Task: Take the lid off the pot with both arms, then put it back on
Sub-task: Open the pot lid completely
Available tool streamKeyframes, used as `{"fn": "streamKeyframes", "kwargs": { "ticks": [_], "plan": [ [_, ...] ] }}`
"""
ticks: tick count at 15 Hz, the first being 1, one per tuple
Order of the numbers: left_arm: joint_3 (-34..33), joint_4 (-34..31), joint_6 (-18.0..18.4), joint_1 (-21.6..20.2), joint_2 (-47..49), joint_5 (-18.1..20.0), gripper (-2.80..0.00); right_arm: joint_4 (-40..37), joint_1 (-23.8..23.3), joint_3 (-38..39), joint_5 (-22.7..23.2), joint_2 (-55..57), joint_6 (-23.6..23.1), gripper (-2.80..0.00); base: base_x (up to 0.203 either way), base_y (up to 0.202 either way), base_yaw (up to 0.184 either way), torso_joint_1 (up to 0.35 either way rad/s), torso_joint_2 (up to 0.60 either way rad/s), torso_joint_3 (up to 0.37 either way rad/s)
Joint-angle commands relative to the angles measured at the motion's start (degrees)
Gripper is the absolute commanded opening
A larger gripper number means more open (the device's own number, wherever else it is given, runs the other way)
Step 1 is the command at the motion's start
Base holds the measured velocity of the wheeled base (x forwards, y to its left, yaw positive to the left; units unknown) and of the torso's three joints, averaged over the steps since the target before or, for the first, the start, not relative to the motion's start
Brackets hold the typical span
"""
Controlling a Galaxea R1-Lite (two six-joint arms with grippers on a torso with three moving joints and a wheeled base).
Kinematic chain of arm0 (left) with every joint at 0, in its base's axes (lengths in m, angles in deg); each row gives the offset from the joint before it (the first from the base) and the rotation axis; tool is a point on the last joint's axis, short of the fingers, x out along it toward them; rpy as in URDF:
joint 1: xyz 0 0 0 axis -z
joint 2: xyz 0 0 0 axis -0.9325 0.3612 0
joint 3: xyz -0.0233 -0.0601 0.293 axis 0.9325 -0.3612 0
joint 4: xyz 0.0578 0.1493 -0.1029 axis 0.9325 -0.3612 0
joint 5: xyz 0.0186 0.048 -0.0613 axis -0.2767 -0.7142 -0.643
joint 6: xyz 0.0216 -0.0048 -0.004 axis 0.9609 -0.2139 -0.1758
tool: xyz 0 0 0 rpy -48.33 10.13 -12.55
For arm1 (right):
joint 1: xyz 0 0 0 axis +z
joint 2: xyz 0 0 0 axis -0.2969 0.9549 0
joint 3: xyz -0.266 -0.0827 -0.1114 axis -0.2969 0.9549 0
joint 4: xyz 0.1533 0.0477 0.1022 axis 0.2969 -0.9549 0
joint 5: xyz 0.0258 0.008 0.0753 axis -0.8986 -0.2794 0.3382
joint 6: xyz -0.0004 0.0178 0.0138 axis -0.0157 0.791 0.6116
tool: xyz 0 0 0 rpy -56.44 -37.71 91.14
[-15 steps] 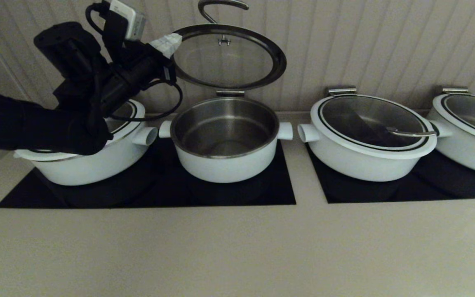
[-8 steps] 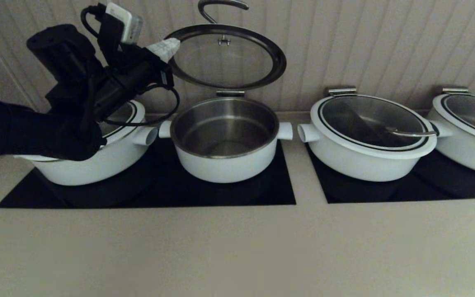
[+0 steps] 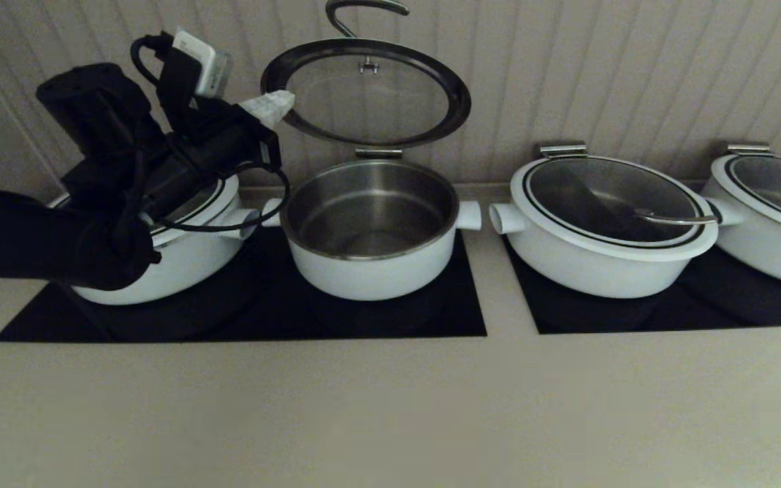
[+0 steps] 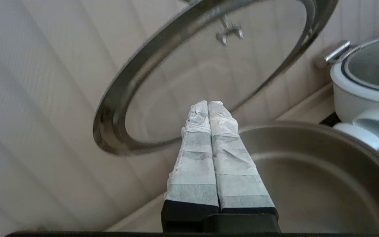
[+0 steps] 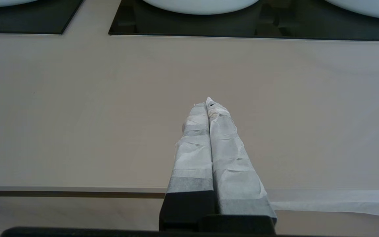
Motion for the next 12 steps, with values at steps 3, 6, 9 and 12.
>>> {"fn": "streamKeyframes", "kwargs": {
  "ticks": [3, 6, 9, 12],
  "plan": [
    [-3.9, 0.4, 0.1, 0.0, -1.9, -0.4, -2.80, -0.1, 0.0, -0.1, 0.0, 0.0, -0.1, -2.80, 0.000, 0.000, 0.000, 0.000, 0.00, 0.000],
    [-5.8, 0.4, 0.1, 0.0, -2.4, -0.9, -2.80, -0.2, 0.0, -0.1, 0.0, 0.0, 0.0, -2.80, 0.000, 0.000, 0.000, 0.000, 0.00, 0.000],
    [-6.9, 0.4, 0.1, 0.0, -2.6, -1.5, -2.80, -0.2, 0.0, -0.1, 0.0, 0.0, -0.1, -2.80, 0.000, 0.000, 0.000, 0.000, 0.00, 0.000],
    [-7.7, 0.4, 0.1, 0.0, -2.5, -2.5, -2.80, -0.2, 0.0, -0.1, 0.0, 0.0, -0.1, -2.80, 0.000, 0.000, 0.000, 0.000, 0.00, 0.000]
  ]
}}
